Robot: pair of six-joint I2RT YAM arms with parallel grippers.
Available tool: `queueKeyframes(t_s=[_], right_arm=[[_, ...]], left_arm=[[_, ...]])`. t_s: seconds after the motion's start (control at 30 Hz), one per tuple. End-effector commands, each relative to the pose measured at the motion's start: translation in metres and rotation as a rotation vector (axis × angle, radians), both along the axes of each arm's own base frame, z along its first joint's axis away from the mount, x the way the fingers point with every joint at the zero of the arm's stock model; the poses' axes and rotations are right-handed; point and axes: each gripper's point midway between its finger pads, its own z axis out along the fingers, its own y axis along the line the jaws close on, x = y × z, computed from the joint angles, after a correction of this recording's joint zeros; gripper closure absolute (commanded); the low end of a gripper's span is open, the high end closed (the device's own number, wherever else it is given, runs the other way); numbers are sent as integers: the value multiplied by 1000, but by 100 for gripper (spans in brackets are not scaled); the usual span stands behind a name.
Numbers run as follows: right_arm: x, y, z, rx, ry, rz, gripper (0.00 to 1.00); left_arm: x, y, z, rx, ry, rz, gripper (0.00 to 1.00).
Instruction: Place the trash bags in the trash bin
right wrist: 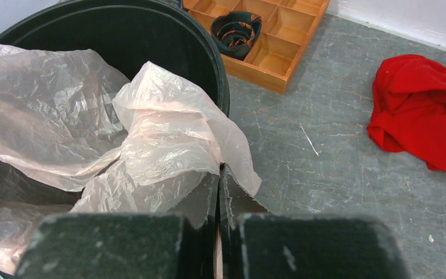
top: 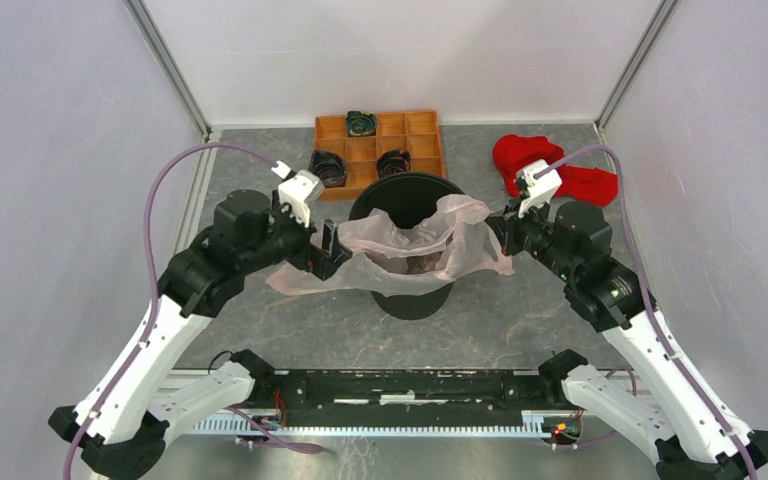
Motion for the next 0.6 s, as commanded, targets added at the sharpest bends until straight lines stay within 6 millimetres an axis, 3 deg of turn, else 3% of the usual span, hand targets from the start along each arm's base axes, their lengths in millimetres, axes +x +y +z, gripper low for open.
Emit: queueKeyframes(t_s=[0.0,0.13,0.27,0.43,0.5,0.57], right_arm=[[2,2,23,48,-11,-12,99],[3,1,21,45,-6,-21,99],[6,-1,17,27,9,-35,99],[18,-13,15,-29,27,-117,100],[22,-17,15,-64,31,-136,100],[25,-19,15,-92,40,-143,100]], left_arm=[[19,3,7,84,-141,34,2],[45,20,5,144,-152,200,17],[55,11,13,80,-133,239,25],[64,4,23,8,-104,300,44],[67,2,30,-12,-98,306,43],[64,-5,31,-5,-73,267,31]])
